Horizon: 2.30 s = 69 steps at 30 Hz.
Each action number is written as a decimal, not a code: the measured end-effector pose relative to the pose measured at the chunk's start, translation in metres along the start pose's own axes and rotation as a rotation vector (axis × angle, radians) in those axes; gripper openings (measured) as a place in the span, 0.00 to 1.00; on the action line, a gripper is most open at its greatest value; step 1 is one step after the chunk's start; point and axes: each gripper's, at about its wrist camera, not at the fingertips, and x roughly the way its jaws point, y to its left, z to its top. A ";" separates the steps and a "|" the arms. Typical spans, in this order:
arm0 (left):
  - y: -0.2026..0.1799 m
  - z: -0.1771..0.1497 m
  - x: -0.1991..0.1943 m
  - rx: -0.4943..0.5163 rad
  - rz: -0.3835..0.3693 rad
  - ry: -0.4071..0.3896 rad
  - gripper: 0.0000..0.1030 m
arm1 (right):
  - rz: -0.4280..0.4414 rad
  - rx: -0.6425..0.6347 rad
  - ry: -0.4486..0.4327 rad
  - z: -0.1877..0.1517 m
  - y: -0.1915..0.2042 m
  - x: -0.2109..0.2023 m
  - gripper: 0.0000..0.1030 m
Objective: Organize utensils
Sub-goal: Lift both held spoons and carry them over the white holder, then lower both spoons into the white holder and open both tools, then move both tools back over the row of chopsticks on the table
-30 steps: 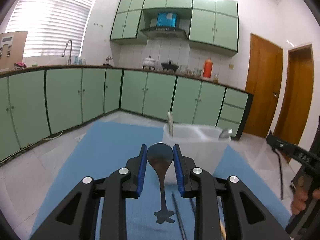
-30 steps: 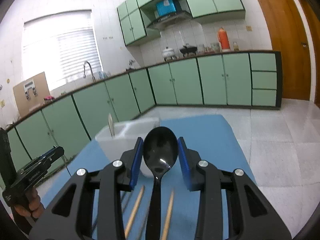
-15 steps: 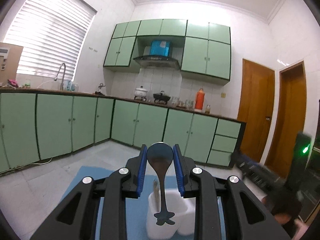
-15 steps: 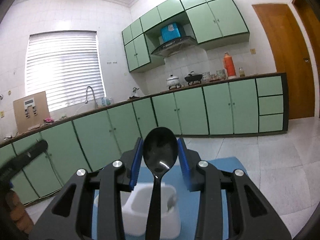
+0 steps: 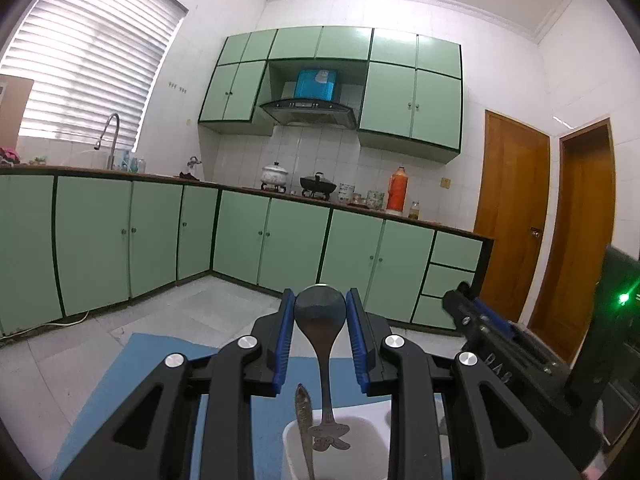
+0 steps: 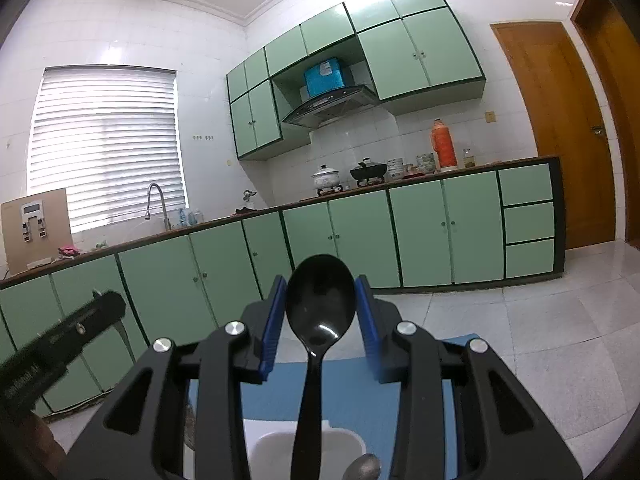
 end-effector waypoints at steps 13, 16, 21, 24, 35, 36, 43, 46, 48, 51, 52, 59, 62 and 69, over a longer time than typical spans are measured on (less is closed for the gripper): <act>0.001 -0.025 0.014 0.027 -0.013 0.082 0.25 | 0.017 0.016 0.074 -0.025 0.001 0.007 0.33; 0.003 -0.027 0.014 0.024 -0.015 0.104 0.26 | 0.026 0.031 0.094 -0.029 0.000 0.001 0.34; 0.006 -0.030 0.011 0.016 -0.006 0.117 0.31 | 0.025 0.034 0.111 -0.033 -0.001 -0.008 0.41; 0.005 -0.032 0.005 0.018 -0.001 0.114 0.37 | 0.031 0.033 0.117 -0.034 0.000 -0.013 0.42; 0.007 -0.041 -0.036 0.018 0.042 0.085 0.54 | 0.028 0.015 0.133 -0.035 -0.001 -0.057 0.48; 0.006 -0.043 -0.043 0.023 0.044 0.084 0.56 | 0.026 0.008 0.137 -0.036 -0.001 -0.065 0.49; -0.004 -0.065 -0.093 0.047 0.067 0.095 0.65 | 0.014 -0.003 0.158 -0.051 -0.007 -0.118 0.53; -0.010 -0.078 -0.113 0.053 0.072 0.119 0.66 | 0.007 0.004 0.172 -0.062 -0.010 -0.144 0.53; -0.012 -0.087 -0.125 0.058 0.080 0.135 0.68 | -0.003 0.003 0.190 -0.071 -0.013 -0.159 0.54; -0.017 -0.103 -0.144 0.063 0.093 0.164 0.69 | -0.025 0.004 0.229 -0.088 -0.017 -0.182 0.54; -0.018 -0.110 -0.151 0.068 0.092 0.180 0.69 | -0.034 0.004 0.240 -0.092 -0.018 -0.188 0.54; -0.026 -0.148 -0.190 0.092 0.110 0.255 0.77 | -0.083 0.006 0.336 -0.135 -0.022 -0.241 0.54; -0.031 -0.161 -0.207 0.107 0.119 0.277 0.82 | -0.087 -0.008 0.386 -0.151 -0.018 -0.258 0.64; -0.036 -0.174 -0.237 0.111 0.123 0.316 0.91 | -0.070 -0.091 0.450 -0.170 -0.002 -0.288 0.75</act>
